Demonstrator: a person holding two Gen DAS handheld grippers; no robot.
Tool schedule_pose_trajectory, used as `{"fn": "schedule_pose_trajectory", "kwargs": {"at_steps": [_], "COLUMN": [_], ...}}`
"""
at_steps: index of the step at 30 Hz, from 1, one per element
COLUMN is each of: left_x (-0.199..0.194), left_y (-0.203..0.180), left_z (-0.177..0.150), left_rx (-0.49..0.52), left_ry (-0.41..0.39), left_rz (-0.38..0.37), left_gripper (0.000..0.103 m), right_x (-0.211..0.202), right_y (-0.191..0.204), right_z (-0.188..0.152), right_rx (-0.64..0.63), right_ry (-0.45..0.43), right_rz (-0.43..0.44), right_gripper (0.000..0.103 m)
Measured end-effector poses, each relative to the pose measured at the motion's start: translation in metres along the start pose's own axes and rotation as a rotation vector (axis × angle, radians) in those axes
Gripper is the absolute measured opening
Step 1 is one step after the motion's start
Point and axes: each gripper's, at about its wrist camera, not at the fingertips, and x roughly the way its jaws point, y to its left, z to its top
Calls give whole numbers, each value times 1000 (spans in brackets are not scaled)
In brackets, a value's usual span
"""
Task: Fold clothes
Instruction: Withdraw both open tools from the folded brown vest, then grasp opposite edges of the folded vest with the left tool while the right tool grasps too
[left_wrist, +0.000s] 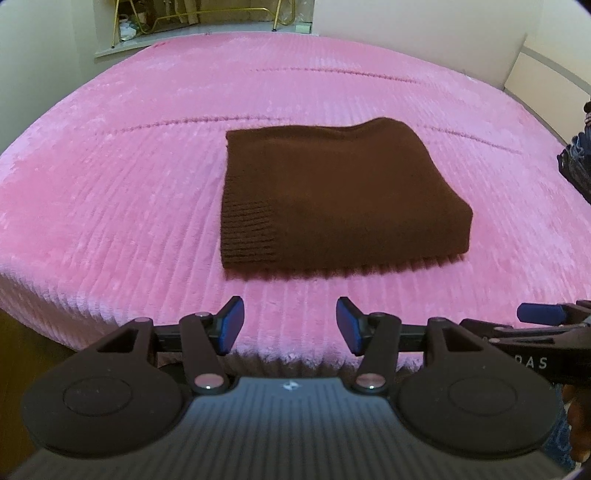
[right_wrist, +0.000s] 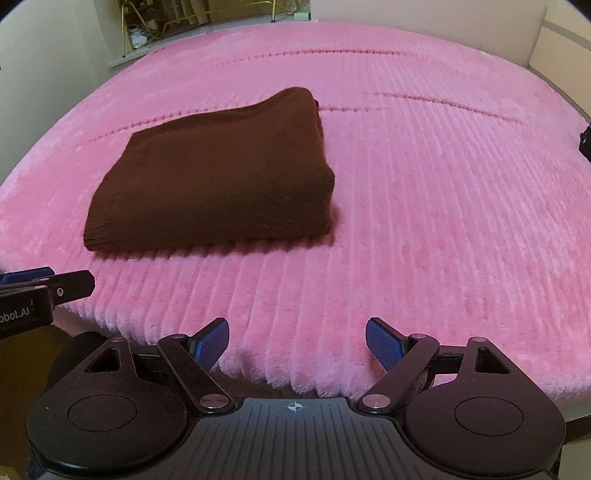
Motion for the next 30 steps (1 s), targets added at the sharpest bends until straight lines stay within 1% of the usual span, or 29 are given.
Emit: {"fn": "schedule_pose_trajectory", "kwargs": {"at_steps": [4,15,20,24,25,27,30], "left_x": [6,17,19,17,17,15,24], "left_y": [-3,-8,1,25,33,48,74], "left_z": [1,5,10,20,24,31,43], "left_rx": [10,23,0,-57,-73,-106,-176], "left_ry": [12,33,29,2,-10,-32,-42], "left_rz": [-3,-6,-21,-48,-52,-62,-83], "left_gripper": [54,54,54,55,58,60,60], "right_x": [2,10,13,13,14,17,23], "right_y": [-5,-16,-26,-51,-60,-80,-106], "right_z": [2,5,8,14,16,21,28], "right_rx": [8,26,41,109,141,219,327], "right_ry": [5,24,29,17,14,9,-3], "right_rz": [-2,-7,-2,37,57,114,203], "right_gripper": [84,84,84,84,84,84,84]}}
